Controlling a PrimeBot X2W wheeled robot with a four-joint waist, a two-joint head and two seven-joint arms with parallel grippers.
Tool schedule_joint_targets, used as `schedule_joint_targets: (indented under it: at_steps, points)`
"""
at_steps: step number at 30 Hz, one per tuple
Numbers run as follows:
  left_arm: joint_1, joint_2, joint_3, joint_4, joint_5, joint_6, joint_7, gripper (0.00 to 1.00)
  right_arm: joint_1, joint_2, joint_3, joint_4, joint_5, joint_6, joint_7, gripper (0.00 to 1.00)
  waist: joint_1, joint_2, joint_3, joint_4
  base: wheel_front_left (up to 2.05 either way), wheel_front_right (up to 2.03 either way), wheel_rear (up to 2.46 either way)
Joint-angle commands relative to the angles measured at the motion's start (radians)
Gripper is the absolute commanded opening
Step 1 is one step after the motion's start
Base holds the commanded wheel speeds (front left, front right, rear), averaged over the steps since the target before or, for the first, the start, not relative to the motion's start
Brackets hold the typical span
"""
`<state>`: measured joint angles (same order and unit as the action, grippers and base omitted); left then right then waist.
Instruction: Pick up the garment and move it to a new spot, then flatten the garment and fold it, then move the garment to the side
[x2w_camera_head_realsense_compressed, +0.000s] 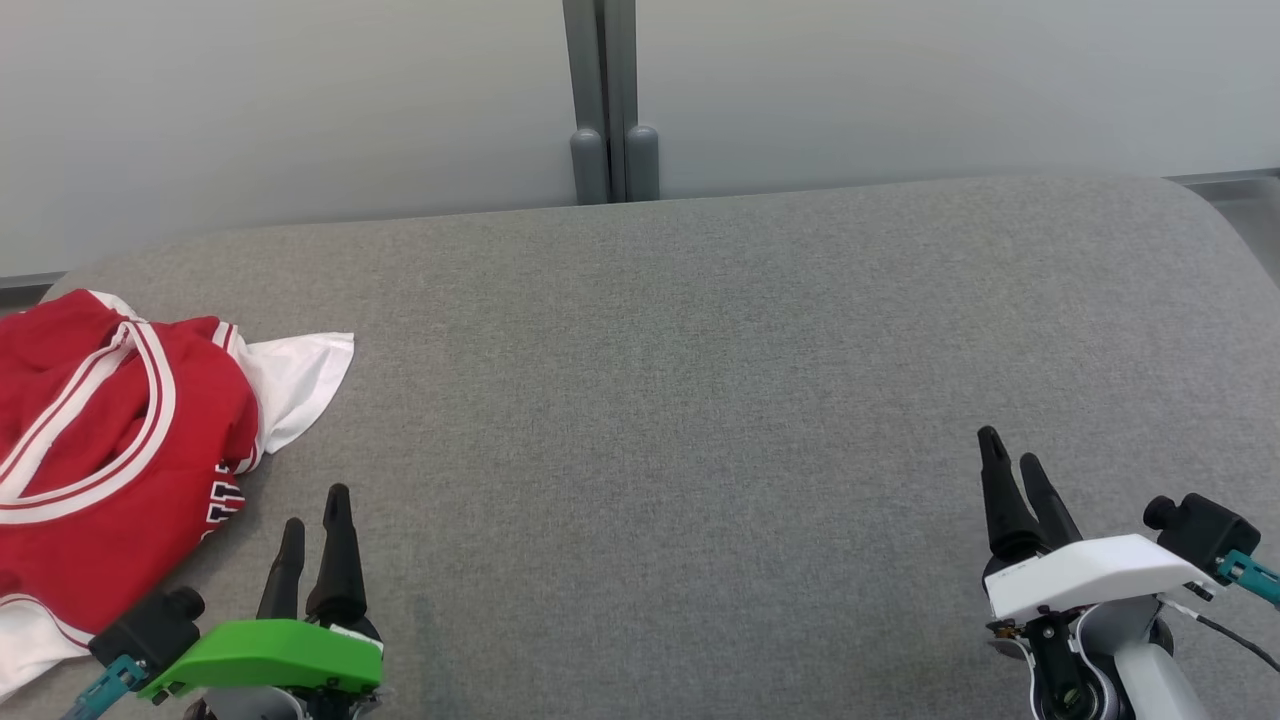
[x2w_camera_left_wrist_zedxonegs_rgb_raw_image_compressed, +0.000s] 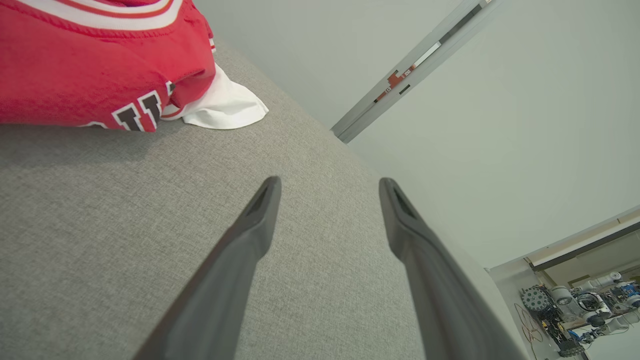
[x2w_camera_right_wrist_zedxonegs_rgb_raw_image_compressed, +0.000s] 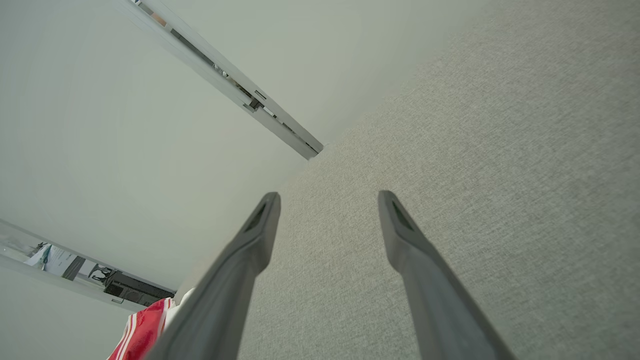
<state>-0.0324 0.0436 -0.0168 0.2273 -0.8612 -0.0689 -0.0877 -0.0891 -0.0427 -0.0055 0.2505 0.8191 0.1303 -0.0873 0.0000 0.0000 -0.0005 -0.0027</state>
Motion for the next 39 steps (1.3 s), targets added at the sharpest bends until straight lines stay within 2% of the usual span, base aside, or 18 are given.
schedule_joint_targets:
  at_steps: [1, 20, 39]
  points:
    - [-0.004, 0.01, -0.003, -0.015, 0.039, 0.005, -0.01, 1.0, -0.025, -0.006, 0.005, -0.017, -0.042, 0.0, -0.011, 1.0, 0.0, 0.0, 0.0, 0.0, 0.0, 0.0, 0.0]
    - [-0.011, 0.01, -0.021, 0.001, 0.287, -0.002, -0.066, 1.0, -0.028, -0.007, 0.027, -0.033, -0.283, 0.0, -0.068, 1.0, 0.0, 0.0, 0.006, 0.004, 0.0, 0.0, 0.0]
    - [-0.03, 0.009, -0.036, 0.005, 0.462, -0.004, -0.111, 1.0, -0.04, -0.008, 0.037, -0.027, -0.459, 0.0, -0.108, 1.0, 0.0, 0.0, 0.019, 0.008, 0.0, 0.0, 0.0]
